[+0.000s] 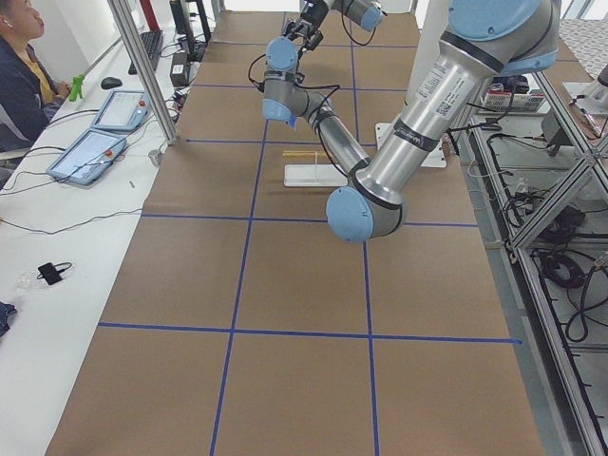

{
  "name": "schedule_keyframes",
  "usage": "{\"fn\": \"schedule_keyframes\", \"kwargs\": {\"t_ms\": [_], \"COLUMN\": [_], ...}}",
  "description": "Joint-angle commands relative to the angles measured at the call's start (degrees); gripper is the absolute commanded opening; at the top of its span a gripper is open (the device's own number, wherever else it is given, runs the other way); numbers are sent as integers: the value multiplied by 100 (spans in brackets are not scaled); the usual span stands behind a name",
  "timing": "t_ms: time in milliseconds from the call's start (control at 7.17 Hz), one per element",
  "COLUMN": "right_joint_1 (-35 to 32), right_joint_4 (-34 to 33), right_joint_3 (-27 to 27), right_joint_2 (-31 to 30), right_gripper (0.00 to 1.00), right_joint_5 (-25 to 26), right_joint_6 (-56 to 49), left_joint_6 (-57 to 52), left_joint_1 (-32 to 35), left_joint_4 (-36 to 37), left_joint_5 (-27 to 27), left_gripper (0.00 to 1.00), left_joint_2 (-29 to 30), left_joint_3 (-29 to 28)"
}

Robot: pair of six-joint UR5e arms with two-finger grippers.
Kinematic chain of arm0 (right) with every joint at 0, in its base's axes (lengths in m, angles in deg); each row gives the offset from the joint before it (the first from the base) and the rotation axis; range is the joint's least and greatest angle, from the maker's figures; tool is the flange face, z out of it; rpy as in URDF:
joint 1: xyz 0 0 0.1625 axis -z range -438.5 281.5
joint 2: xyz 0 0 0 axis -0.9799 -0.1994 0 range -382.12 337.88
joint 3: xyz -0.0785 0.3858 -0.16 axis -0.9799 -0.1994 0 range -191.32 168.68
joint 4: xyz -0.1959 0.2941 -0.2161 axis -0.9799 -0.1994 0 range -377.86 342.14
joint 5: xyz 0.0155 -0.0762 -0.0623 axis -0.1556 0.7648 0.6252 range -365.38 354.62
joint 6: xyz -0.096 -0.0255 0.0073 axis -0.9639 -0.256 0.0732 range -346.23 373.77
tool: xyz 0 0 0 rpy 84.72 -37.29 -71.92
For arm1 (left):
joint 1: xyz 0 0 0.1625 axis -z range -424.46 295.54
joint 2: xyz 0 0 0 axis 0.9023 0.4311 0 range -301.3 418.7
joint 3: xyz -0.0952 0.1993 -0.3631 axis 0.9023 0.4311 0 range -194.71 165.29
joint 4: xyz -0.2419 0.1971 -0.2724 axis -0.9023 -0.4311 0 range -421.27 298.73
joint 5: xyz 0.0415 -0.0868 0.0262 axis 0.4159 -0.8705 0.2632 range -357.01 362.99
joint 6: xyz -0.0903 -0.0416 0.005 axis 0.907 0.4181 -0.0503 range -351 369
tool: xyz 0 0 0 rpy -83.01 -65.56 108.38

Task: Hang towel on rack

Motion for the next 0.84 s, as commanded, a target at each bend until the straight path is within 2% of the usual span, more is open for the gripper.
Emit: {"fn": "schedule_keyframes", "kwargs": {"t_ms": [0,140,419,558,698], "right_joint_1": [-211,-265,-527,-1147,-1814], "right_joint_4": [11,11,-50,-381,-872], "right_joint_3": [283,293,267,154,83], "right_joint_2": [-733,-989,-1717,-1816,-1800], "right_gripper": [100,100,100,100,100], "right_joint_5": [224,173,-177,-1040,-1937], "right_joint_6": [1194,2169,2712,2654,2479], "left_joint_6": [-1417,-1822,-2222,-2239,-2231], "left_joint_1": [-17,-157,-482,-501,-501], "left_joint_4": [-57,-65,-66,-126,-762], "left_joint_5": [-22,-22,4,-13,-13], "left_gripper": [0,0,0,0,0], "left_joint_2": [-127,-257,-478,-618,-1054], "left_joint_3": [9,-8,-8,18,-43]}}
